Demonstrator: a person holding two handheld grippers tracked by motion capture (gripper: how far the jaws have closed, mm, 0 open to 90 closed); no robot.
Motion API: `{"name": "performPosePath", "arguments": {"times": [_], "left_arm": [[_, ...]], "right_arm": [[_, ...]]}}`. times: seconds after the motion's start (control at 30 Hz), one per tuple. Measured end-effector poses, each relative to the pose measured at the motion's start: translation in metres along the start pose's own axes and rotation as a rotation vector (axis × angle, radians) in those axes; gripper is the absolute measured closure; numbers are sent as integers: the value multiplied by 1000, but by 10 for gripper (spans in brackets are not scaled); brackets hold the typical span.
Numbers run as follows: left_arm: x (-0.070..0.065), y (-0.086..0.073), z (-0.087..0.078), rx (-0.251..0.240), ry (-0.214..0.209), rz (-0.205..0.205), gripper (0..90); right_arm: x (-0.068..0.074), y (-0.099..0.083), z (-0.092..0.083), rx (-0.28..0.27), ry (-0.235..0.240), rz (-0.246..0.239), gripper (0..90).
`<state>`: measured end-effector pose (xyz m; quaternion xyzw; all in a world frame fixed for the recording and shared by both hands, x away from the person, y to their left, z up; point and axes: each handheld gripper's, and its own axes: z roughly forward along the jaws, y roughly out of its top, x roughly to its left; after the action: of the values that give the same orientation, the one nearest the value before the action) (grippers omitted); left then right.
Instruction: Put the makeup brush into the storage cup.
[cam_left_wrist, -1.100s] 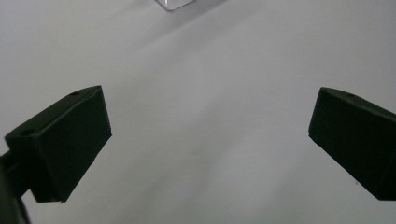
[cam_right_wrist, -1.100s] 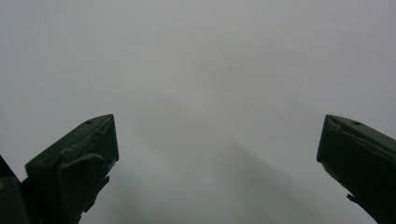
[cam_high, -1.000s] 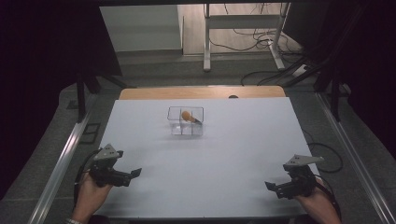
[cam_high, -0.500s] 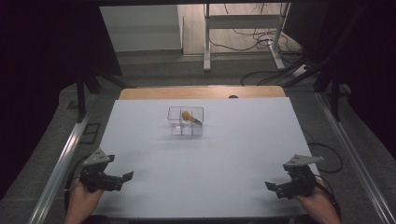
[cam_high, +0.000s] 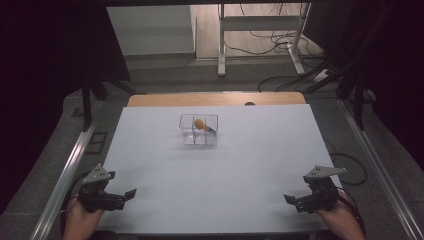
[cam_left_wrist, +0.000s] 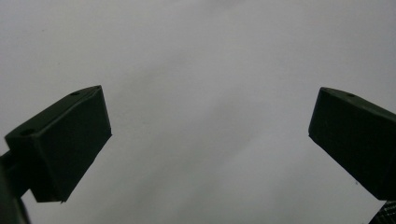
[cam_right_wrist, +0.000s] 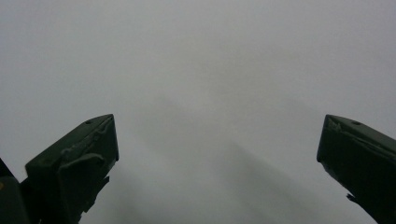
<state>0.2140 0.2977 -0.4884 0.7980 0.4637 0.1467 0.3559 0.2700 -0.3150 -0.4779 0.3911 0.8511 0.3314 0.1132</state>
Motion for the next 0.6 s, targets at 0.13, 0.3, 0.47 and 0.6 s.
{"name": "performPosePath", "arguments": {"times": [0.13,0.3,0.47,0.6], "left_arm": [[-1,-4,-2,13,17,4,0],[-1,-8,-4,28,28,6,0],[-1,-12,-7,28,30,-4,0],[-1,-17,-9,30,34,-12,0]], "right_arm": [[0,0,0,0,-1,0,0],[0,0,0,1,-1,0,0],[0,0,0,1,0,1,0],[0,0,0,1,0,-2,0]]}}
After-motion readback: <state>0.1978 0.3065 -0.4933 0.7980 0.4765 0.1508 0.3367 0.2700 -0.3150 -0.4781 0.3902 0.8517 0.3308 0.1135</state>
